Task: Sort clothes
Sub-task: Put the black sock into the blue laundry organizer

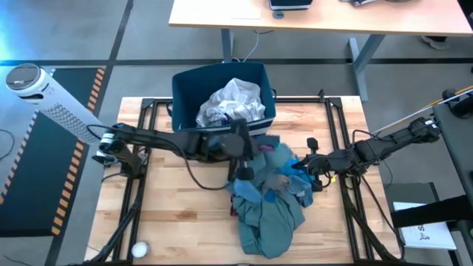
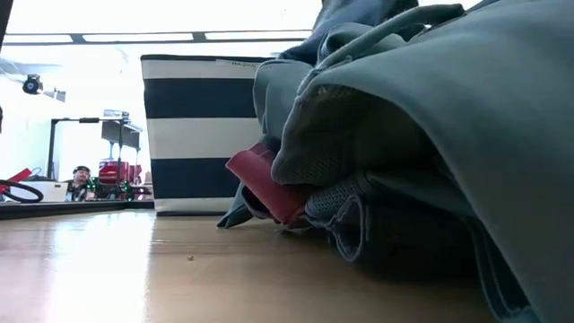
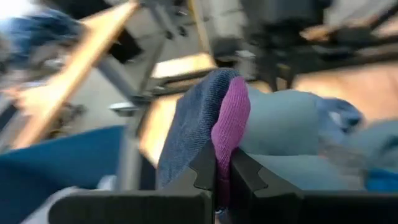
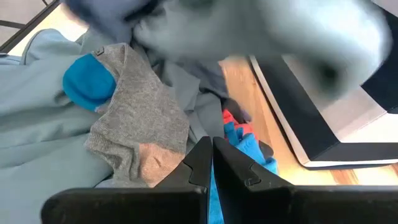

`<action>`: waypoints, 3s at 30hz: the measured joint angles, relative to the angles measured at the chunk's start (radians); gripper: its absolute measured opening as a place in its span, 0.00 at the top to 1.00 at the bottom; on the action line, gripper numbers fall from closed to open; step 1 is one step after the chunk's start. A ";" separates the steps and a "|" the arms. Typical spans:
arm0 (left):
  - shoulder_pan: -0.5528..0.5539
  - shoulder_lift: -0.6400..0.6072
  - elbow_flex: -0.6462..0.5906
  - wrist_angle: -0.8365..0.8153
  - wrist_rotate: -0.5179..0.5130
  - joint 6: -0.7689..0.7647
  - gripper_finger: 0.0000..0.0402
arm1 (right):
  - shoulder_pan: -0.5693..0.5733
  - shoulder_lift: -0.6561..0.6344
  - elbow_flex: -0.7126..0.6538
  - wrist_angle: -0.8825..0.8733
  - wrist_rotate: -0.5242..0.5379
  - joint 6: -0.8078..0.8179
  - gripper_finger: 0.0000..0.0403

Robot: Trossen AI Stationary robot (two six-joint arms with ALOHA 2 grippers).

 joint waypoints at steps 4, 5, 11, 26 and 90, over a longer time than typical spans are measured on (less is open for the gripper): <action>0.008 -0.060 0.000 -0.014 -0.116 0.000 1.00 | 0.000 0.000 0.000 0.000 0.000 0.001 1.00; 0.012 -0.074 0.000 -0.013 -0.130 0.000 1.00 | 0.000 0.000 0.000 0.000 0.000 0.001 1.00; 0.022 -0.157 0.000 -0.009 -0.149 -0.003 1.00 | 0.000 0.000 -0.004 0.000 0.000 -0.015 1.00; 0.020 -0.165 0.000 -0.008 -0.114 -0.004 0.89 | 0.000 0.000 -0.004 0.001 0.000 -0.024 1.00; 0.535 -0.450 -0.485 -0.068 0.056 -0.031 1.00 | 0.000 0.008 -0.018 0.100 0.000 0.084 1.00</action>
